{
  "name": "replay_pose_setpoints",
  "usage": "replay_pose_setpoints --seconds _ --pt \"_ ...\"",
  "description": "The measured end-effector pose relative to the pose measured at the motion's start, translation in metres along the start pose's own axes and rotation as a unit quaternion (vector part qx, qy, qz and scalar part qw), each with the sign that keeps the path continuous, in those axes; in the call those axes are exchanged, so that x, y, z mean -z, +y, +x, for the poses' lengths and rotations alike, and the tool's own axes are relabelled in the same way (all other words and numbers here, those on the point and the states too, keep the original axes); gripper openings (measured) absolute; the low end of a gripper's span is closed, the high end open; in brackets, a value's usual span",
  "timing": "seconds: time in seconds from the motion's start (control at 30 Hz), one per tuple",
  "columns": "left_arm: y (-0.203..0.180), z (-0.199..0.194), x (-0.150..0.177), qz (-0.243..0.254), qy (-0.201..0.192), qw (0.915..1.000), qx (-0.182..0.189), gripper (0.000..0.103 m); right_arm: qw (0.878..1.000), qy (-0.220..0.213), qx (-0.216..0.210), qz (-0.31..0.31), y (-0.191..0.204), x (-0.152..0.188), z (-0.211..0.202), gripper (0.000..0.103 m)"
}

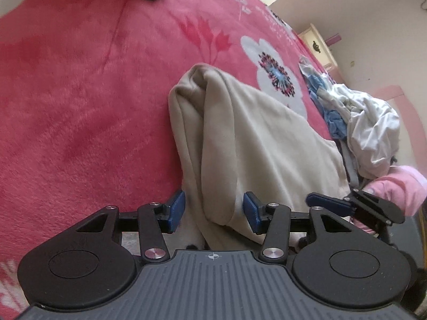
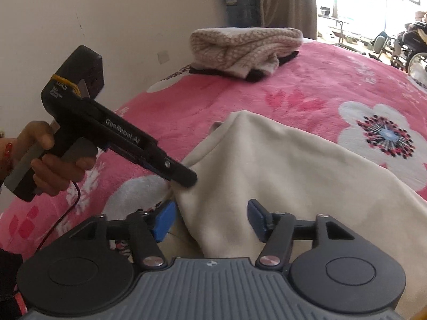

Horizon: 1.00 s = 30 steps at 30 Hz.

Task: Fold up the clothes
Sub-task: 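Grasp the folded hoodie side edge with the left gripper, then close the right gripper on the hoodie edge beside the left gripper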

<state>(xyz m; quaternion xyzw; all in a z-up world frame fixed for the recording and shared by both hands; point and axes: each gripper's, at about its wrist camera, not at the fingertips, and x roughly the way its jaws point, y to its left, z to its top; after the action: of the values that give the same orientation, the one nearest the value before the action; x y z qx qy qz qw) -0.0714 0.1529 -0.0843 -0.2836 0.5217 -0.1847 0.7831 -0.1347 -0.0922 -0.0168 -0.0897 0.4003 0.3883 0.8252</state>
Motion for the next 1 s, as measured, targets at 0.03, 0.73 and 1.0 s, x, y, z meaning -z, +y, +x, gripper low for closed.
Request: replay_pose_setpoints --seconds 0.03,0.73,1.0 --pt "0.001 0.001 0.001 -0.002 0.002 1.0000 0.003 0.049 1.000 -0.001 -0.001 0.002 0.000 -0.001 0.003 0.068" --pt "0.005 0.004 0.008 -0.105 0.003 0.9884 0.109 0.058 0.999 0.045 0.018 0.001 0.044 0.020 0.044 0.097" --pt "-0.006 0.005 0.006 -0.133 0.005 0.9829 0.127 0.058 0.996 0.046 0.073 -0.001 0.058 0.020 0.055 0.094"
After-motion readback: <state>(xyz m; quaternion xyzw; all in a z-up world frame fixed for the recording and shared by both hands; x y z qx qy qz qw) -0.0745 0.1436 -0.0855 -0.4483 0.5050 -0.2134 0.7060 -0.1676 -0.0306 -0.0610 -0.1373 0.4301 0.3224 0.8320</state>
